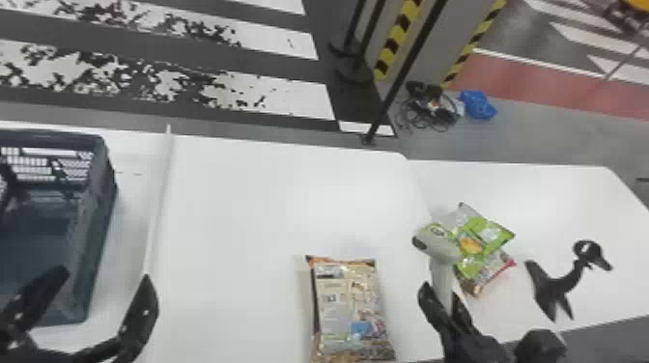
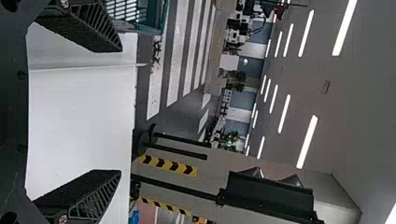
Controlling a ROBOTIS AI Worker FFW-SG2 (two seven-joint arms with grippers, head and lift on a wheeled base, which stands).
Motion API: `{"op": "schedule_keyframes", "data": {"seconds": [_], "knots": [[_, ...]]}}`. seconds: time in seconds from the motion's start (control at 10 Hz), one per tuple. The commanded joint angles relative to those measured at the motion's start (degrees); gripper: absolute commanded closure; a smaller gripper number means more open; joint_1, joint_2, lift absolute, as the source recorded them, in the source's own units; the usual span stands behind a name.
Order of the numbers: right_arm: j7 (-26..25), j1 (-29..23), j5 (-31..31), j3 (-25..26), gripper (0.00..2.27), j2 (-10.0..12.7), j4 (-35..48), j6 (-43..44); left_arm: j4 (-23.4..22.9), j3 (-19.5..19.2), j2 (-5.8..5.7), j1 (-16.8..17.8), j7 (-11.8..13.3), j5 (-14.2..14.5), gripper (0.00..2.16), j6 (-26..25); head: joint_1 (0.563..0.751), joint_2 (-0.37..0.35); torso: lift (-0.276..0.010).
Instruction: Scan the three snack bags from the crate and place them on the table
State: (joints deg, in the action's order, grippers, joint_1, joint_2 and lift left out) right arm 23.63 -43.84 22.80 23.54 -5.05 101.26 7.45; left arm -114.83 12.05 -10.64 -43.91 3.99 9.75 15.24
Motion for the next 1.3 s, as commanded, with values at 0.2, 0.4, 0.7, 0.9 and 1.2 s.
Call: {"op": "schedule_keyframes", "data": {"seconds": [0.2, 0.4, 0.7, 0.9, 1.2], "knots": [[1.1, -5.5, 0.7, -7.7, 2.20, 0.9, 3.7, 1.6, 1.4, 1.5, 0.26, 1.5, -1.0, -0.4, 0.06, 0.1, 0.695, -0.350, -0.037], [0.0, -6.6, -2.1, -14.0, 2.20, 0.9, 2.5, 5.2, 2.2, 1.6, 0.35, 1.8, -1.5, -0.4, 0.06, 0.8, 0.695, -0.350, -0.037], [-7.9, -6.6, -5.7, -19.1, 2.20, 0.6, -2.4, 13.9, 3.1, 1.5, 0.35, 1.8, -1.6, -0.4, 0.06, 2.2, 0.695, -0.294, -0.037], [-9.7, -6.9, -7.6, -20.4, 2.20, 0.4, -5.0, 15.3, 3.9, 1.5, 0.44, 2.2, -1.6, -0.4, 0.06, 3.8, 0.695, -0.281, -0.037], [-13.4, -6.6, -11.3, -22.0, 2.20, -0.3, -7.5, 16.7, 4.2, 1.3, 0.26, 2.2, -1.6, -0.2, 0.06, 4.5, 0.695, -0.274, -0.037]]}}
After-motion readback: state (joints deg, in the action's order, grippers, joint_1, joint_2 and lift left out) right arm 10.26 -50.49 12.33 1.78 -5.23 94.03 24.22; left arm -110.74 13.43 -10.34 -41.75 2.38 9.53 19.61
